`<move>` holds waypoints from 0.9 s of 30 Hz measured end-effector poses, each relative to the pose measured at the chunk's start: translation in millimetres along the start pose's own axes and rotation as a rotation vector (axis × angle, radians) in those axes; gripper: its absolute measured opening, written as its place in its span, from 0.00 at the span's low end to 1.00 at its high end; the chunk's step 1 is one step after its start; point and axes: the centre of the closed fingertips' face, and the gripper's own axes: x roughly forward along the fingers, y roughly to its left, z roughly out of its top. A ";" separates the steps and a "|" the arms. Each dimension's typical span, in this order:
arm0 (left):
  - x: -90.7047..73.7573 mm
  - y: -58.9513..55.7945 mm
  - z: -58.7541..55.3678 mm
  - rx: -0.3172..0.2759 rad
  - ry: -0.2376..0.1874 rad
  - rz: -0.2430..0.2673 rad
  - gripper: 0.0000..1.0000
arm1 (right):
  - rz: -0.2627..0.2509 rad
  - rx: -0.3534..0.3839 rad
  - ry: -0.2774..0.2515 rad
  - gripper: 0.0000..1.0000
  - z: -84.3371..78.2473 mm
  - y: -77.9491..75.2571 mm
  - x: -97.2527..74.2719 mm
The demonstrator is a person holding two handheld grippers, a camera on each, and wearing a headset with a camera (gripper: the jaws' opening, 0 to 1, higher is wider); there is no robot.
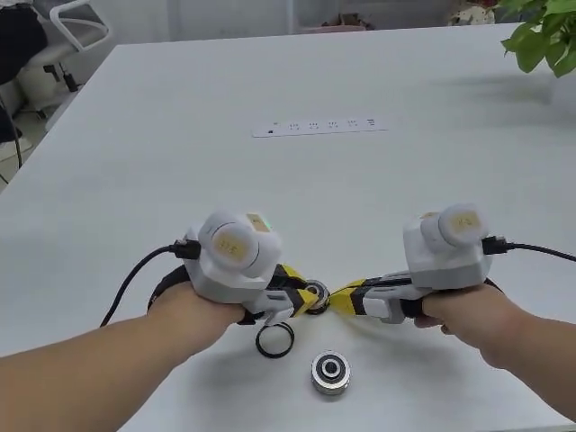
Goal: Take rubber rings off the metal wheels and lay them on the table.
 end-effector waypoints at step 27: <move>0.1 -5.7 0.1 0.026 0.004 0.008 0.14 | 0.022 0.171 -0.087 0.00 9.8 6.0 -6.9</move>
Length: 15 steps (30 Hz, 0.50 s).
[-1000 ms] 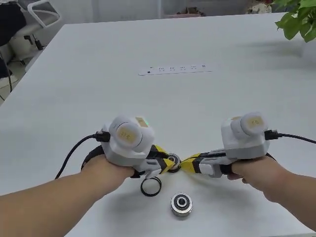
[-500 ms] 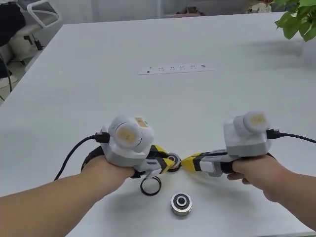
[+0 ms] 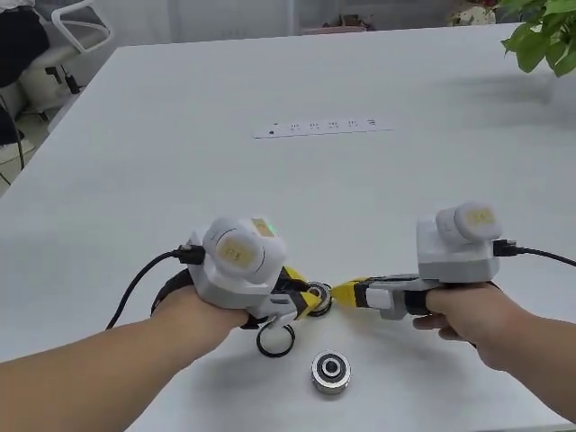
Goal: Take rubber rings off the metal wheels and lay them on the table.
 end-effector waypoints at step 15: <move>0.2 0.1 0.0 -0.020 0.016 0.009 0.14 | 0.017 0.044 -0.019 0.00 2.0 1.4 1.0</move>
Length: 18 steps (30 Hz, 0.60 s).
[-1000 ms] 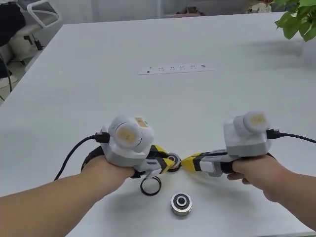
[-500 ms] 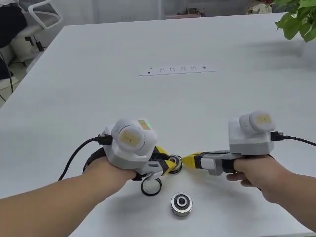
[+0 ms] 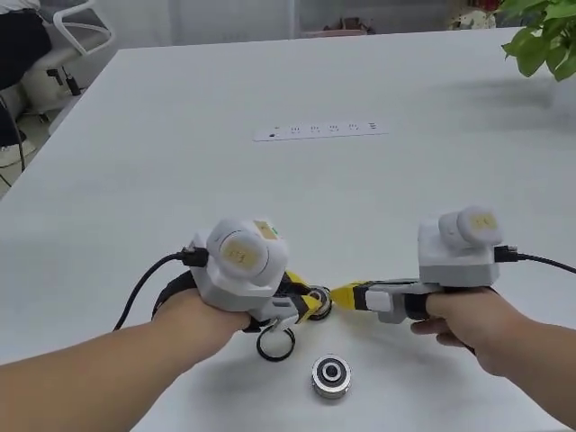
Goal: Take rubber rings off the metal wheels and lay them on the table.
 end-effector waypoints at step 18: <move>-0.1 0.7 -0.3 -0.015 -0.009 0.003 0.14 | 0.022 0.006 0.000 0.00 1.0 5.8 1.6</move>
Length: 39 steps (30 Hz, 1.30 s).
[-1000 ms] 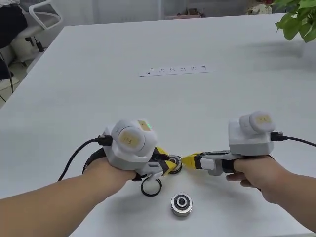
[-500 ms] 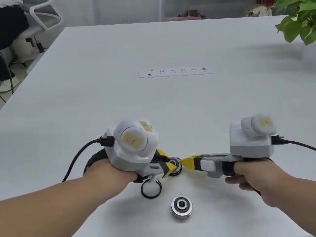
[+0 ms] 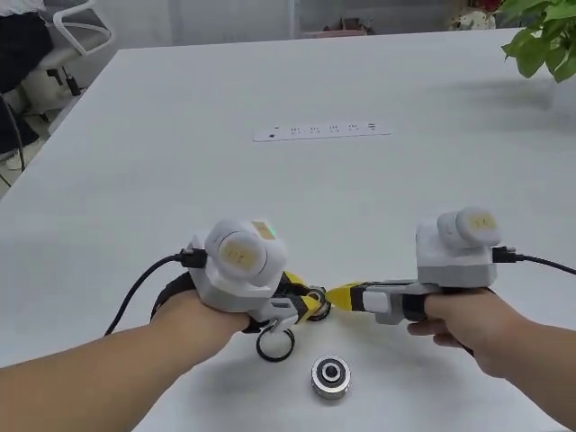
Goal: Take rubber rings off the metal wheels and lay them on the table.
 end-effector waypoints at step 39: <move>-0.6 1.7 0.5 -0.001 -0.014 0.005 0.14 | 0.130 0.041 -0.005 0.00 0.6 25.8 0.4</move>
